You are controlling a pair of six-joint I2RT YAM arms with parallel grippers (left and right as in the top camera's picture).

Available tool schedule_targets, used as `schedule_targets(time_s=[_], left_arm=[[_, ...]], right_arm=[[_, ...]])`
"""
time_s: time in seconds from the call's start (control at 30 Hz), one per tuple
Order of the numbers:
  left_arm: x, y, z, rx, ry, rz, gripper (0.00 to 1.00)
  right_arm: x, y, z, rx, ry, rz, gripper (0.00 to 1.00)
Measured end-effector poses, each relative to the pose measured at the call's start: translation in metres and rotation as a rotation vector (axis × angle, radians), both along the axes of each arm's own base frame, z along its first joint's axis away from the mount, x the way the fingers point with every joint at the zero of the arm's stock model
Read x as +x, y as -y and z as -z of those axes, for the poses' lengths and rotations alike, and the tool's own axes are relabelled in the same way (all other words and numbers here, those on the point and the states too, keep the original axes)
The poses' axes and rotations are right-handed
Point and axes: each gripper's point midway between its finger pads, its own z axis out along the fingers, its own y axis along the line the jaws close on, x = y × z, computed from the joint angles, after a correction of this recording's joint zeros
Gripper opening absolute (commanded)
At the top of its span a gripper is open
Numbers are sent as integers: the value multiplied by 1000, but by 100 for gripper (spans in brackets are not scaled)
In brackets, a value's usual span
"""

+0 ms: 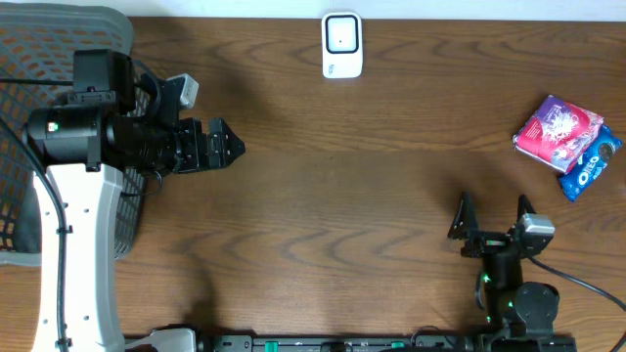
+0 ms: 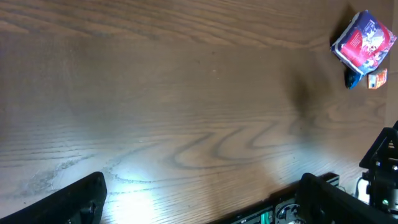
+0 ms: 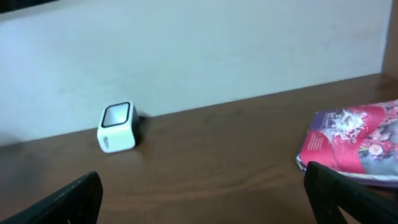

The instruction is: Scan the item barcode

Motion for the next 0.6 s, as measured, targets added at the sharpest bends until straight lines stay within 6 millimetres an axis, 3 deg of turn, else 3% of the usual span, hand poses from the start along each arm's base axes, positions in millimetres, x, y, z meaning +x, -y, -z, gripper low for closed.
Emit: schedule_targets(time_s=[0.23, 0.37, 0.6], left_arm=[[0, 0, 0, 0, 0, 0, 98], [0, 0, 0, 0, 0, 0, 98], [0, 0, 0, 0, 0, 0, 98]], right_arm=[[3, 5, 15, -19, -12, 19, 99], [2, 4, 37, -45, -98, 9, 99], [2, 3, 37, -107, -98, 0, 99]])
